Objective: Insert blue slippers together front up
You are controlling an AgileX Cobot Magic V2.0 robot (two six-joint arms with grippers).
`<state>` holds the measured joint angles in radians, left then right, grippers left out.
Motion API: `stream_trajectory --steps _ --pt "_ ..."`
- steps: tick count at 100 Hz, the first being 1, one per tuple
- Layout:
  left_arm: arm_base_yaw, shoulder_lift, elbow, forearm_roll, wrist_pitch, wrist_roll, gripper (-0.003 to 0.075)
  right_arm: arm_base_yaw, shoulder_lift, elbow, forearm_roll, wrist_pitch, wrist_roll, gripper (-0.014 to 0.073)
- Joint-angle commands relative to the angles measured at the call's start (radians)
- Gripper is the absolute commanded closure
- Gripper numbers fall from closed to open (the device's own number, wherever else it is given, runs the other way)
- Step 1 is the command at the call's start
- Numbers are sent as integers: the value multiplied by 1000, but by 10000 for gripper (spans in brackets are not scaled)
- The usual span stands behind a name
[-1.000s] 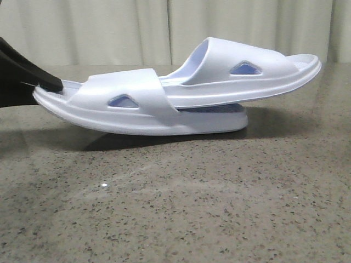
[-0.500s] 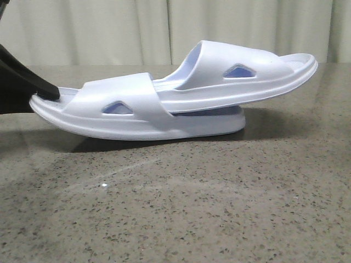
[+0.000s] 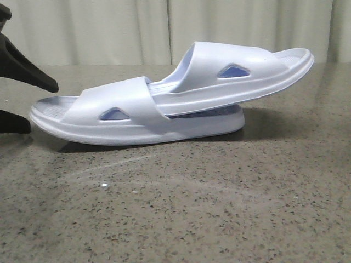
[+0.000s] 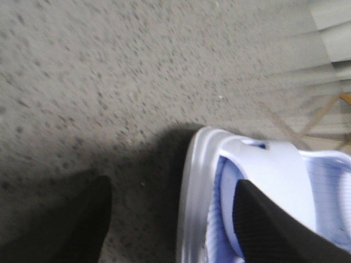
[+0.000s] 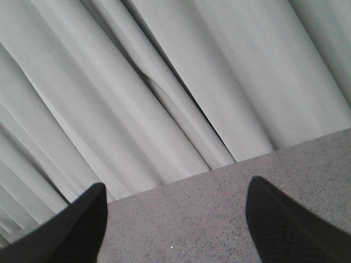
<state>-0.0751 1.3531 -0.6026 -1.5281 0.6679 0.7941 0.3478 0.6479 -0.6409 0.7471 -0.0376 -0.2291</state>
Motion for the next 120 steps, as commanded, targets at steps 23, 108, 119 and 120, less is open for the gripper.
stream_trajectory --steps 23,108,119,120 --pt "3 -27 -31 -222 -35 334 272 -8 7 -27 -13 -39 -14 138" --pt "120 -718 -23 -54 -341 728 274 -268 -11 -27 -37 38 -569 138" --pt "120 -811 44 -49 -339 728 274 -309 -59 -10 -45 105 -569 138" --pt "120 -817 49 -49 -339 728 274 -309 -70 -5 -45 107 -569 138"
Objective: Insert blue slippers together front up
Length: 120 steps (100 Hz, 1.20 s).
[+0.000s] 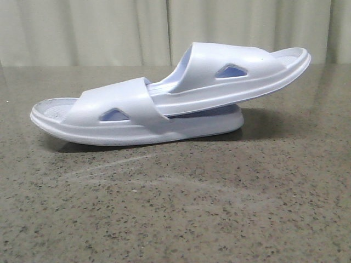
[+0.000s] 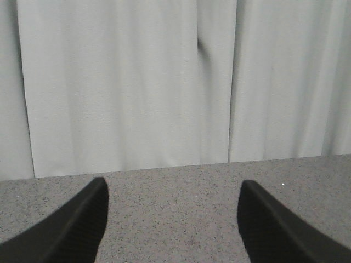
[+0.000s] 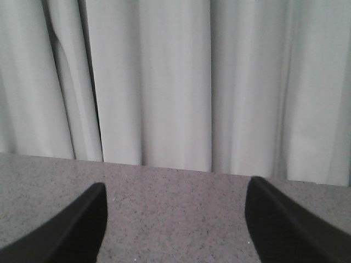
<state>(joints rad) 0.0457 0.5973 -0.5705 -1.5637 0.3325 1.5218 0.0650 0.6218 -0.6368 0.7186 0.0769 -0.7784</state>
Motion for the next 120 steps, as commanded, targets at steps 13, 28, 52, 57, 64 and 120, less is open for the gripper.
stream_trajectory --steps 13,28,52,57,64,120 --pt "-1 -161 102 -3 -2 1 274 -41 -172 52 -25 -30 -20 138" --pt "-1 -236 191 -3 -23 -66 274 -50 -372 140 -25 -37 -20 139" --pt "-1 -304 258 1 -103 -112 274 -50 -579 276 -188 26 -21 139" --pt "-1 -312 259 1 -133 -112 275 -50 -596 293 -188 70 -21 139" --pt "-1 -315 259 1 -157 -112 275 -50 -605 317 -188 117 -12 139" --pt "-1 -315 259 1 -145 -112 398 -50 -609 343 -174 55 -10 541"
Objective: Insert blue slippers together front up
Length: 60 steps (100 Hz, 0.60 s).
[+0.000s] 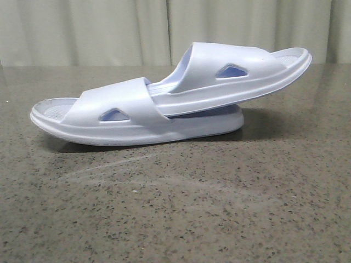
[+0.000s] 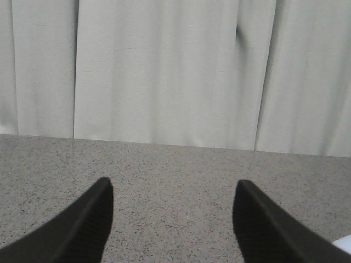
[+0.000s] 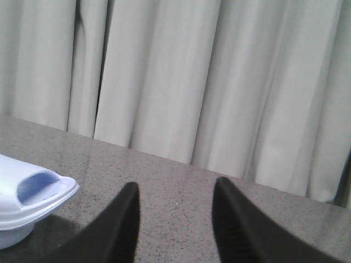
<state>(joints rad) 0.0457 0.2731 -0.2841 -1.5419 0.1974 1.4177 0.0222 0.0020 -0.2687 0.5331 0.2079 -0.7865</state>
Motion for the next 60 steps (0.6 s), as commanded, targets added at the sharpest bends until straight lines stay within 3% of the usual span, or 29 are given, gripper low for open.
stream_trajectory --steps 1,11,21,60 --pt "-1 9 -28 -21 -12 -8 406 -7 11 -25 12 -76 -2 553" --pt "-8 9 -28 -21 -24 -8 554 -7 11 -25 12 -72 -2 699" --pt "-33 9 -28 -21 -41 -8 706 -7 11 -25 12 -65 -2 701" --pt "-51 9 -28 -20 -39 -8 704 -7 11 -25 16 -64 -2 701"
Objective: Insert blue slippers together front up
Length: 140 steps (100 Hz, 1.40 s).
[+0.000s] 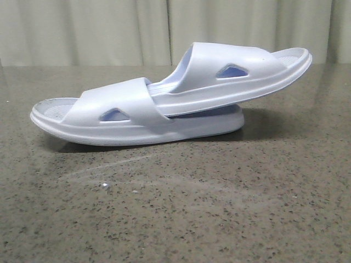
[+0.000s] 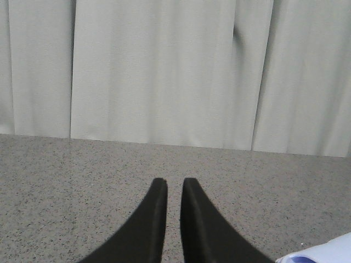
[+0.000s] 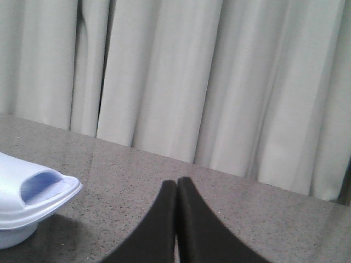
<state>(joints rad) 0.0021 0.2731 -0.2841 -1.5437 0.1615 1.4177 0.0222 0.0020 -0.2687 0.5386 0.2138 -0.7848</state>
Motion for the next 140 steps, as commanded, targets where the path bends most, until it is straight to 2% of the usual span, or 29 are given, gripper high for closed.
stream_trajectory --steps 1,61,73,79,85,90,94,109,115,119,126,140 --pt "-7 9 -28 -18 -3 -8 704 -7 11 -25 11 -69 -3 701" --pt "-7 -15 -3 -18 -3 -8 704 -7 11 -25 11 -69 -3 701" --pt "-7 -49 20 -18 -63 -8 704 -7 11 -25 11 -69 -3 701" --pt "-7 -72 34 9 -66 -12 704 -7 11 -25 11 -69 -3 701" --pt "-20 -99 46 99 -69 -46 704 -7 11 -25 11 -69 -3 701" --pt "-37 -121 57 233 -71 -133 704 -7 11 -25 11 -69 -3 701" --pt "-51 -133 65 383 -73 -267 704 -7 11 -25 11 -69 -3 701" --pt "-65 -157 89 1045 -42 -977 704 -7 11 -25 11 -69 -3 701" --pt "-65 -157 97 1277 -17 -1194 704 -7 11 -25 11 -69 -3 701" --pt "-67 -159 108 1370 -14 -1314 704 -7 11 -25 11 -69 -3 701" --pt "-72 -172 134 1477 -30 -1418 704 -7 11 -25 11 -69 -3 701" --pt "-74 -228 218 1508 -171 -1424 704 -7 11 -25 11 -69 -3 701"
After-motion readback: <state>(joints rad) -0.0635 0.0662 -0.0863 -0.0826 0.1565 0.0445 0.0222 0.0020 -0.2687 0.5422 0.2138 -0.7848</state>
